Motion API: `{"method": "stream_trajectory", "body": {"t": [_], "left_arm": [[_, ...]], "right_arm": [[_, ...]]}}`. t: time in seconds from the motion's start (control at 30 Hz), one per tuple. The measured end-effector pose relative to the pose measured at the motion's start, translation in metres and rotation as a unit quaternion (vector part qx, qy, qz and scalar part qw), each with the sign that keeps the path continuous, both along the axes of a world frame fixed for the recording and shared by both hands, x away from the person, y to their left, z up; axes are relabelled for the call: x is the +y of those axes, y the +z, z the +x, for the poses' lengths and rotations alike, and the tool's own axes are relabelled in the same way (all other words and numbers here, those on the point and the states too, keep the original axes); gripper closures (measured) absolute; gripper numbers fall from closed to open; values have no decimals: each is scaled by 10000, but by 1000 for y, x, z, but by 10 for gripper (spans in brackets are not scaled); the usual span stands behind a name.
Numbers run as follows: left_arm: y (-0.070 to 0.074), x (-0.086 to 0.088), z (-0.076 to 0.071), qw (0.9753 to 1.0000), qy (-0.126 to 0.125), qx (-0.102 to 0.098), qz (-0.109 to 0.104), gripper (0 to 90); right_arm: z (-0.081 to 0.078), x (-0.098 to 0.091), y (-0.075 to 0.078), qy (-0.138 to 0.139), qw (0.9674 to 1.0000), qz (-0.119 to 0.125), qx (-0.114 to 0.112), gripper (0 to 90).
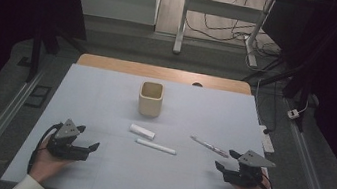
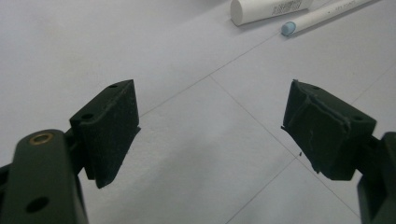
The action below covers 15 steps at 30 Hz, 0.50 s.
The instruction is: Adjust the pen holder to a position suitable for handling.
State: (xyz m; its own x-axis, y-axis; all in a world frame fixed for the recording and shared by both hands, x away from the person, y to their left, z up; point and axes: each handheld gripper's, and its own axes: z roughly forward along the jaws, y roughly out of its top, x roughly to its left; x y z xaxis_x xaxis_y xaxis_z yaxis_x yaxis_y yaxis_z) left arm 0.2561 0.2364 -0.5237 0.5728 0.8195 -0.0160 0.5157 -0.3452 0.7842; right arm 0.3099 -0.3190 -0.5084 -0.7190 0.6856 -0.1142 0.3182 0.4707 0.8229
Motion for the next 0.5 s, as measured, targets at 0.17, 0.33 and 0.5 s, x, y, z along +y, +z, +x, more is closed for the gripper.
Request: {"method": "stream_trajectory", "body": {"t": [0.17,0.33,0.5], "left_arm": [[-1,0,0,10000,-1,19,25,185],[-1,1,-1,10000,12,14,34,185],[0,2,-2,10000,22,-26,31,186]], "right_arm": [[0,1,-1,10,10000,-30,26,292],[1,3,-2,16,10000,-43,24,297],[2,4,-1,31,10000,-19,50,297]]}}
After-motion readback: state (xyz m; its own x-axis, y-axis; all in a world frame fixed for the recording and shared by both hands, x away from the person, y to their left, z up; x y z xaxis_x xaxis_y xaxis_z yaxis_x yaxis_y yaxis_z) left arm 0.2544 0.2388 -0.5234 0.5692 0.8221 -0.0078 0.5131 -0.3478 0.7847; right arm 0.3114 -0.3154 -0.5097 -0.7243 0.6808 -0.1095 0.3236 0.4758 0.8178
